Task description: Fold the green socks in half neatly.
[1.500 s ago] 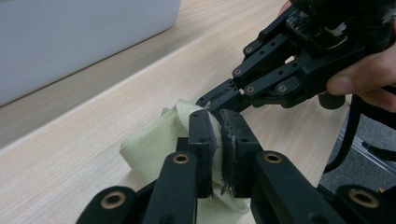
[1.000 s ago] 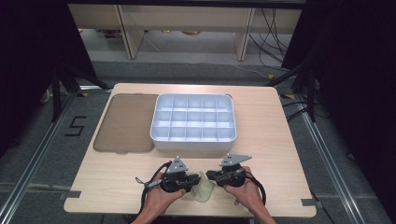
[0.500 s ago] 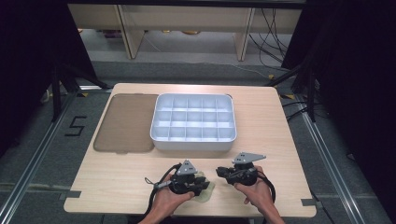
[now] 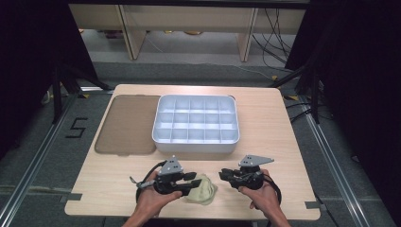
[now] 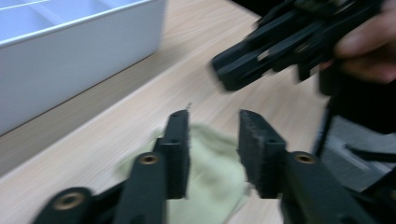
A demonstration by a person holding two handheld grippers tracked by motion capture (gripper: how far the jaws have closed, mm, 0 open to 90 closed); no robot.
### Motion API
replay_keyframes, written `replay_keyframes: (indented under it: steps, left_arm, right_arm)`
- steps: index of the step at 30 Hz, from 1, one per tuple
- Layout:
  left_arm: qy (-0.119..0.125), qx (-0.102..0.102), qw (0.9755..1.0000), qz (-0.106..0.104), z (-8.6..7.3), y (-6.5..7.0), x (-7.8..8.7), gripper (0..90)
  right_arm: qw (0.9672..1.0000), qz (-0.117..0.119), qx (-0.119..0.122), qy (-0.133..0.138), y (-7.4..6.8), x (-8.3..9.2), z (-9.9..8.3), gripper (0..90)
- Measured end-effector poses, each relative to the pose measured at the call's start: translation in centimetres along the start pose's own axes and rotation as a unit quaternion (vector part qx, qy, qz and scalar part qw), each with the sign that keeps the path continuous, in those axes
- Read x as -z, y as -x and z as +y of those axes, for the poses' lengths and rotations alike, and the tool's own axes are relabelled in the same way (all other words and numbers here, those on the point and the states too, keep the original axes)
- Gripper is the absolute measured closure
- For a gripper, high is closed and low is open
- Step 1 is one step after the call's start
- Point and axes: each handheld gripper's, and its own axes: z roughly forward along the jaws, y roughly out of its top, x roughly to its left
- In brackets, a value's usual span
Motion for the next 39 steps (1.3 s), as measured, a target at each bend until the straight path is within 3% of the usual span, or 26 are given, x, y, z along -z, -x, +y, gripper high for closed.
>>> replay_keyframes:
  steps: [1,2,4,5,7,8,10,12,18,19,22,23,25,29,30,31,33,37,39]
  left_arm:
    - [-0.012,0.000,0.9999,0.003,-0.6,-0.4,0.0,72.4]
    - [-0.012,0.000,0.9999,0.003,-0.6,-0.4,0.0,74.5]
    - [-0.039,0.003,0.9992,0.006,-2.2,-1.2,-0.7,76.9]
    - [-0.034,0.014,0.9993,-0.002,-2.5,-1.1,-1.2,77.5]
    - [-0.044,0.014,0.9989,0.000,-2.7,-1.1,-1.5,78.2]
    - [-0.052,0.000,0.9987,0.002,-2.8,-1.1,-1.9,78.6]
    - [-0.066,-0.002,0.9978,0.004,-3.2,-1.0,-2.7,80.0]
    - [-0.066,0.000,0.9978,0.004,-3.4,-0.8,-3.1,80.6]
    - [-0.076,-0.028,0.9966,0.011,-3.4,-0.8,-3.0,81.7]
    - [-0.068,-0.018,0.9974,0.013,-3.4,-0.7,-3.1,82.0]
    - [-0.065,-0.013,0.9977,0.014,-3.4,-0.6,-3.1,82.2]
    - [-0.070,-0.020,0.9972,0.014,-3.4,-0.7,-3.0,82.2]
    - [-0.072,-0.020,0.9971,0.014,-3.4,-0.7,-3.0,82.2]
    - [-0.071,-0.019,0.9971,0.018,-3.4,-0.6,-3.0,82.2]
    - [-0.069,-0.009,0.9974,0.019,-3.5,-0.4,-3.0,82.2]
    - [-0.068,-0.019,0.9973,0.020,-3.5,-0.5,-3.0,82.2]
    - [-0.070,-0.012,0.9972,0.023,-3.6,-0.5,-3.0,82.2]
    - [-0.062,-0.017,0.9977,0.021,-3.3,-0.4,-2.7,81.6]
    - [-0.048,-0.012,0.9986,0.019,-2.7,-0.1,-2.5,81.8]
  right_arm:
    - [0.9998,0.012,0.017,0.004,0.1,-0.1,0.1,75.3]
    - [0.9998,0.012,0.017,0.004,0.1,-0.1,0.1,75.3]
    - [0.9997,0.008,0.024,-0.002,-0.7,0.1,0.1,74.1]
    - [0.9997,0.021,0.012,-0.006,-1.1,0.0,0.1,73.8]
    - [0.9995,0.025,0.019,-0.003,-1.4,-0.2,0.2,73.7]
    - [0.9991,0.030,0.030,0.000,-1.5,-0.3,0.3,73.7]
    - [0.9986,0.034,0.041,-0.005,-2.4,-0.4,0.4,74.0]
    - [0.9977,0.044,0.051,-0.008,-2.8,-0.8,0.3,74.7]
    - [0.9967,0.043,0.064,-0.025,-4.1,-1.8,-0.1,79.1]
    - [0.9962,0.045,0.070,-0.028,-4.2,-2.0,-0.2,80.4]
    - [0.9955,0.052,0.068,-0.041,-4.7,-2.4,-0.3,82.6]
    - [0.9937,0.050,0.086,-0.051,-4.8,-2.9,-0.6,84.3]
    - [0.9922,0.049,0.094,-0.066,-4.8,-3.3,-0.9,85.4]
    - [0.9894,0.013,0.103,-0.101,-4.0,-3.6,-1.8,87.0]
    - [0.9889,0.011,0.101,-0.109,-3.8,-3.4,-1.9,87.4]
    - [0.9907,0.010,0.093,-0.099,-3.6,-3.4,-2.1,87.5]
    - [0.9890,-0.002,0.102,-0.107,-3.4,-3.0,-2.1,87.6]
    - [0.9899,-0.015,0.103,-0.097,-3.2,-2.7,-1.9,86.4]
    - [0.9915,-0.004,0.098,-0.085,-3.2,-2.2,-1.3,86.2]
